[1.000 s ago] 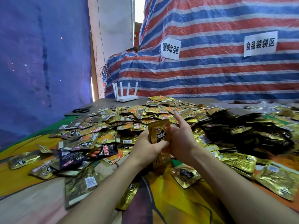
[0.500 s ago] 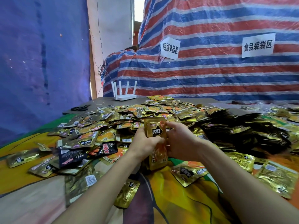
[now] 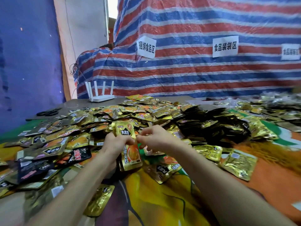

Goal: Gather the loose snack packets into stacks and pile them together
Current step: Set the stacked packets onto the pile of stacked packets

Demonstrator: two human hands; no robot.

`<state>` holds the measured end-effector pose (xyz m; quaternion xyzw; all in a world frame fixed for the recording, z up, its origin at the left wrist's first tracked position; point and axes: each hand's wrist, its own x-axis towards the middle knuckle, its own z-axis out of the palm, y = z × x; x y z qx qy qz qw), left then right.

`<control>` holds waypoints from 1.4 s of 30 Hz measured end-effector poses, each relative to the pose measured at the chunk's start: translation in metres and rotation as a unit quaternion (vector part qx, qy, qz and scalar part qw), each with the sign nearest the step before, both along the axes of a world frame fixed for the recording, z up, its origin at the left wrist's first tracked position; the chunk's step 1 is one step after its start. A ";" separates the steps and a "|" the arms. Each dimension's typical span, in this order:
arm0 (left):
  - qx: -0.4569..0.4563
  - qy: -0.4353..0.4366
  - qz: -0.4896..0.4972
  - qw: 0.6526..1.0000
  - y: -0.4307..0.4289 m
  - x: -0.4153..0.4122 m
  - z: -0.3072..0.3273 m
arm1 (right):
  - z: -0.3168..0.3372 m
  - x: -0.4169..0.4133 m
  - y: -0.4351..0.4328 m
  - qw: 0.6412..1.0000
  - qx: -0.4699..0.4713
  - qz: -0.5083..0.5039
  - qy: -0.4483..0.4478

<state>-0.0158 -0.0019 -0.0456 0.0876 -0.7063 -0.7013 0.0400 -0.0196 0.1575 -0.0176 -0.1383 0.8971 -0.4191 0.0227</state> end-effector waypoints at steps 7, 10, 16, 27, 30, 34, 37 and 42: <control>0.000 0.034 -0.067 0.997 0.002 0.007 0.001 | 0.019 -0.003 0.030 0.946 -0.175 0.016 -0.273; -0.004 0.055 -0.178 0.982 0.007 0.017 0.003 | 0.023 0.005 0.051 0.986 -0.106 -0.045 -0.117; -0.034 0.073 -0.182 0.980 0.010 0.021 0.003 | 0.042 0.054 0.177 0.917 0.265 -0.249 0.164; -0.052 0.080 -0.137 0.986 0.005 -0.004 -0.014 | 0.000 0.072 0.307 0.839 0.470 -0.272 0.033; -0.050 0.085 -0.143 0.985 0.005 0.001 -0.010 | 0.017 0.065 0.311 0.854 0.436 -0.284 0.026; -0.020 0.073 -0.168 0.983 0.006 0.012 -0.003 | 0.035 0.059 0.311 0.845 0.444 -0.297 -0.012; -0.011 0.072 -0.176 0.982 0.008 0.017 0.002 | 0.045 0.059 0.293 0.819 0.485 -0.304 -0.029; 0.013 0.071 -0.180 0.981 0.009 0.025 0.007 | 0.056 0.055 0.215 0.919 0.364 -0.148 0.014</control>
